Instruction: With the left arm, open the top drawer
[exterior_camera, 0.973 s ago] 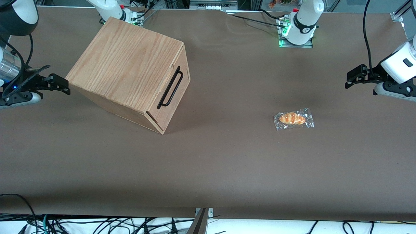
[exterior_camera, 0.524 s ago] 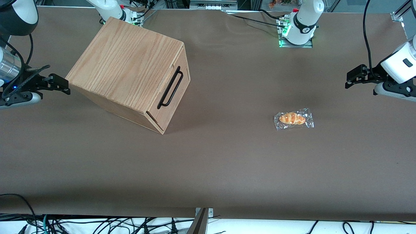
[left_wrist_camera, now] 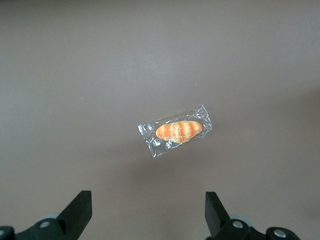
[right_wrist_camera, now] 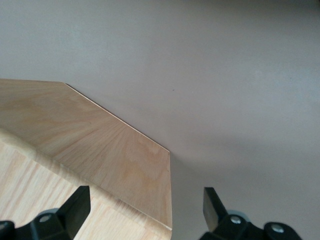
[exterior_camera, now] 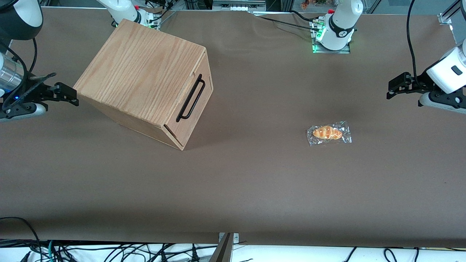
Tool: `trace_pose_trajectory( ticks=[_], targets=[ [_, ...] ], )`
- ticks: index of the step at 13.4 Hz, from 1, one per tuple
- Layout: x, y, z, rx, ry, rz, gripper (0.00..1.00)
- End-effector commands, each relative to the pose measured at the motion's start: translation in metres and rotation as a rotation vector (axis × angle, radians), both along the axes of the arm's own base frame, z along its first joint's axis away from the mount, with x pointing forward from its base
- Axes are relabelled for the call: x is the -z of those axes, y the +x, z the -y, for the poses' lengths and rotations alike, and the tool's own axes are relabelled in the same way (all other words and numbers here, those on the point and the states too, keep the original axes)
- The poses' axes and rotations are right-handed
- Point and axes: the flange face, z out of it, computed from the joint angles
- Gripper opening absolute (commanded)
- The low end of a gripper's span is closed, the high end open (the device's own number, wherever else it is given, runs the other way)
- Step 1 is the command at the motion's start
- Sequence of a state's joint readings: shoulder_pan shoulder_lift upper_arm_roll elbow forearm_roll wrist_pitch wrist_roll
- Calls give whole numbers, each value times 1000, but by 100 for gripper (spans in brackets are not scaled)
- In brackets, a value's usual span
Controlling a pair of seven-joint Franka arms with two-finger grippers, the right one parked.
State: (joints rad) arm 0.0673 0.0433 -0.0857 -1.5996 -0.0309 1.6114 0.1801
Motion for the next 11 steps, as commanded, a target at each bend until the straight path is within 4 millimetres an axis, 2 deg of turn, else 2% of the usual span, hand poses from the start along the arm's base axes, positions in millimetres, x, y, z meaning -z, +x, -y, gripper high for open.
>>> trace_pose_trajectory(
  ticks=[1, 11],
  targets=[
    [-1, -1, -2, -3, 36, 8, 100],
    [2, 2, 6, 8, 21, 3, 100]
  ],
)
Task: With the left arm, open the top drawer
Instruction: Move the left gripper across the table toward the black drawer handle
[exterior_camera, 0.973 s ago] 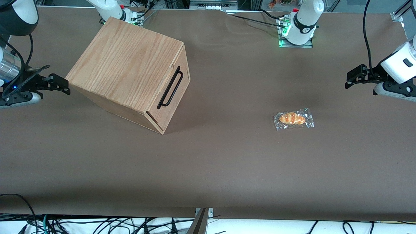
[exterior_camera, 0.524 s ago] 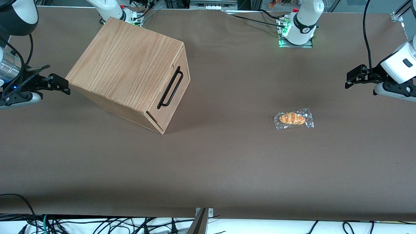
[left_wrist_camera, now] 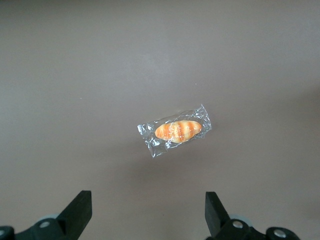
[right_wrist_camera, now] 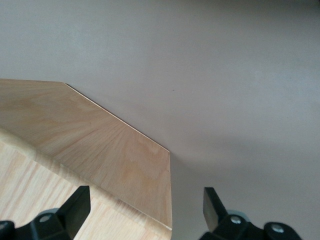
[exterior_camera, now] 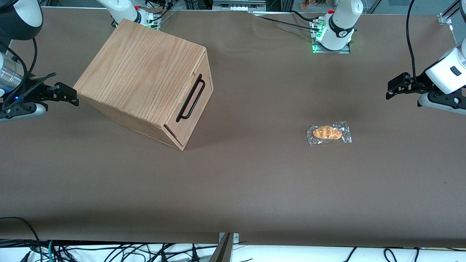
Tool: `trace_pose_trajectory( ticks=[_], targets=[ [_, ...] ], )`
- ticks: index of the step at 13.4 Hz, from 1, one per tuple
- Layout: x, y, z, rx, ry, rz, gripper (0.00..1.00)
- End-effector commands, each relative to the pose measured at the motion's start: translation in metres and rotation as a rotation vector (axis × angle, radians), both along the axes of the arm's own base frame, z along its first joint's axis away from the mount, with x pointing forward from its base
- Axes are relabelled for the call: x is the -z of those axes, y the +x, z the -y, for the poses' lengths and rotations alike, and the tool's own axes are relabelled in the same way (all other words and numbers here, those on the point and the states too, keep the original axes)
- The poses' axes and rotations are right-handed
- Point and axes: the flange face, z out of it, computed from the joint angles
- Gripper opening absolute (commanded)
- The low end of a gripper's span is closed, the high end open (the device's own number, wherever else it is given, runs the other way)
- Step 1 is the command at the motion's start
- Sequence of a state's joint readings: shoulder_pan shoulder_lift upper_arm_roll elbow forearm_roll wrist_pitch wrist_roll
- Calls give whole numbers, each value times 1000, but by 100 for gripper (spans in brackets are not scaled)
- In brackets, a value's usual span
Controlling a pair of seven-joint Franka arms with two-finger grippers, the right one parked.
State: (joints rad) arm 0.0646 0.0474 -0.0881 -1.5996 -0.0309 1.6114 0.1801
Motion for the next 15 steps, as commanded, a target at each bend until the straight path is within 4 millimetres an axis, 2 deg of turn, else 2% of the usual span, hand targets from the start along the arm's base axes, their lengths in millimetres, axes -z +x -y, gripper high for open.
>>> trace_pose_trajectory(
  ticks=[1, 3, 5, 11, 13, 15],
  targets=[
    [-1, 1, 4, 2, 19, 8, 100],
    [1, 1, 9, 11, 17, 5, 100],
    [10, 3, 32, 51, 14, -13, 100],
    [68, 12, 126, 69, -15, -119, 100],
    [89, 15, 149, 50, -130, -183, 100],
    [109, 12, 186, 69, -200, -237, 100]
  ],
)
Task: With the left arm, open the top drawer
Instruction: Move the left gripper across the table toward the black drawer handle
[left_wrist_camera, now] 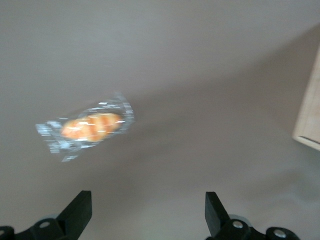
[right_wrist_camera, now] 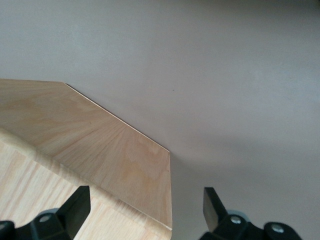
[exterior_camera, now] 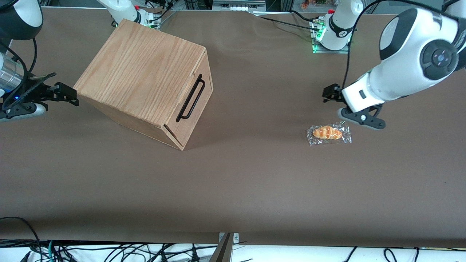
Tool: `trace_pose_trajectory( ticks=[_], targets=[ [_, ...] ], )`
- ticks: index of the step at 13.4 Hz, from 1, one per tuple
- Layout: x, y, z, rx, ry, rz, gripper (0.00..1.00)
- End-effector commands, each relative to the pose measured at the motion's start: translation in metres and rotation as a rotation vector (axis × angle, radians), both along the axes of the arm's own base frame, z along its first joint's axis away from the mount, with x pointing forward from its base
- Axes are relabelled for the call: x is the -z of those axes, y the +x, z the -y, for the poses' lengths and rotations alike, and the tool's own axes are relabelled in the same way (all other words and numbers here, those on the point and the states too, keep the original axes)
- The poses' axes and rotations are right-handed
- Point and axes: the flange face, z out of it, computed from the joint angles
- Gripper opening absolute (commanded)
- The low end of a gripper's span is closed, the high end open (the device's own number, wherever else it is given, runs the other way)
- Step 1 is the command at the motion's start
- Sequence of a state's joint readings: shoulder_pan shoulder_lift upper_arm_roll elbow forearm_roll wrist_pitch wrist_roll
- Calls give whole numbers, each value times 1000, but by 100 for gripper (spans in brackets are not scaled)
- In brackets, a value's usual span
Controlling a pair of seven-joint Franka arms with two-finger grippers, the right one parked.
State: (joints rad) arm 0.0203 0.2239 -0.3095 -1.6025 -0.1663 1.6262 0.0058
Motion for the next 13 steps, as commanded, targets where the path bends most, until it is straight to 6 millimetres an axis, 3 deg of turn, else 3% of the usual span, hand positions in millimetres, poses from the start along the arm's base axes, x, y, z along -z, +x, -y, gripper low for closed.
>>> trace_pose_trajectory(
  ticks=[1, 5, 8, 10, 13],
  targets=[
    [17, 2, 57, 37, -67, -34, 100],
    [41, 5, 159, -46, -160, -22, 100],
    [55, -15, 234, -126, -203, 30, 100],
    [58, -18, 261, -159, -243, 72, 100],
    [59, -11, 286, -201, -300, 44, 100]
  ],
)
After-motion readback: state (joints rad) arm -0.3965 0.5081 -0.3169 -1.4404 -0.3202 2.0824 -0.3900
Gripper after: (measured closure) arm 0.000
